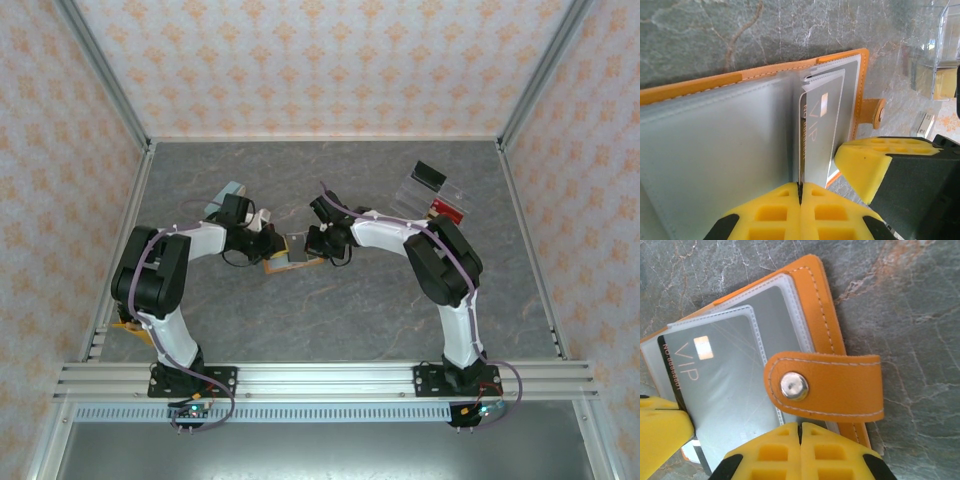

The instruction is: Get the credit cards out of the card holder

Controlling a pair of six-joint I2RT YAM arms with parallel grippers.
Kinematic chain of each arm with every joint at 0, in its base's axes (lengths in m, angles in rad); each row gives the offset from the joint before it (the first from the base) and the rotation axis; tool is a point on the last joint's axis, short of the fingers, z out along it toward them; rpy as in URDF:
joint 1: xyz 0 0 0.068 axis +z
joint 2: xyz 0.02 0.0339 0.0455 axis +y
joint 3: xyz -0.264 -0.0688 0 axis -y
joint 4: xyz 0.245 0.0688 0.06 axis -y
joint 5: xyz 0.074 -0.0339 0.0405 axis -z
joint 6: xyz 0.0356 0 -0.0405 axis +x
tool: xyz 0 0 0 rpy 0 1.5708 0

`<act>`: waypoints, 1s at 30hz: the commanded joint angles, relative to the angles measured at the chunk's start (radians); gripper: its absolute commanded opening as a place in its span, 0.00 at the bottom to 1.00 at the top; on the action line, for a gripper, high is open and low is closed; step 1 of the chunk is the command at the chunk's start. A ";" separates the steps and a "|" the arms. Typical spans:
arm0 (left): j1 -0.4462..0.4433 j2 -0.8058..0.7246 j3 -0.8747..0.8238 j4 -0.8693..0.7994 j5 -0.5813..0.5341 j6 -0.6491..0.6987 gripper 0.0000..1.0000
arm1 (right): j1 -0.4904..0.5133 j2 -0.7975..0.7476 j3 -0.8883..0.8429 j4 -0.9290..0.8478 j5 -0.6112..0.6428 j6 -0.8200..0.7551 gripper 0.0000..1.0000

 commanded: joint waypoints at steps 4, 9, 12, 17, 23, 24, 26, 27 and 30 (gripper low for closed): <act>0.013 -0.074 -0.042 -0.037 -0.068 0.013 0.04 | -0.002 0.029 -0.010 -0.099 0.088 -0.004 0.03; 0.014 -0.107 -0.067 -0.056 -0.113 0.009 0.02 | -0.003 0.013 -0.009 -0.084 0.061 -0.026 0.03; 0.014 -0.138 -0.074 -0.082 -0.136 0.018 0.01 | -0.003 -0.010 -0.001 -0.073 0.055 -0.042 0.03; 0.015 -0.216 -0.066 -0.175 -0.221 0.027 0.00 | -0.003 -0.081 -0.004 -0.032 0.011 -0.059 0.09; 0.014 -0.328 -0.021 -0.301 -0.303 0.043 0.00 | -0.011 -0.205 -0.048 0.042 -0.013 -0.063 0.24; 0.014 -0.346 -0.019 -0.300 -0.297 0.040 0.00 | -0.019 -0.221 -0.060 0.063 -0.031 -0.060 0.28; 0.014 -0.376 -0.002 -0.303 -0.270 0.034 0.00 | -0.047 -0.253 -0.102 0.142 -0.098 -0.039 0.40; 0.014 -0.386 0.010 -0.310 -0.261 0.033 0.00 | -0.062 -0.265 -0.120 0.180 -0.126 -0.030 0.43; 0.014 -0.419 0.044 -0.328 -0.247 0.034 0.00 | -0.098 -0.291 -0.158 0.262 -0.196 -0.017 0.53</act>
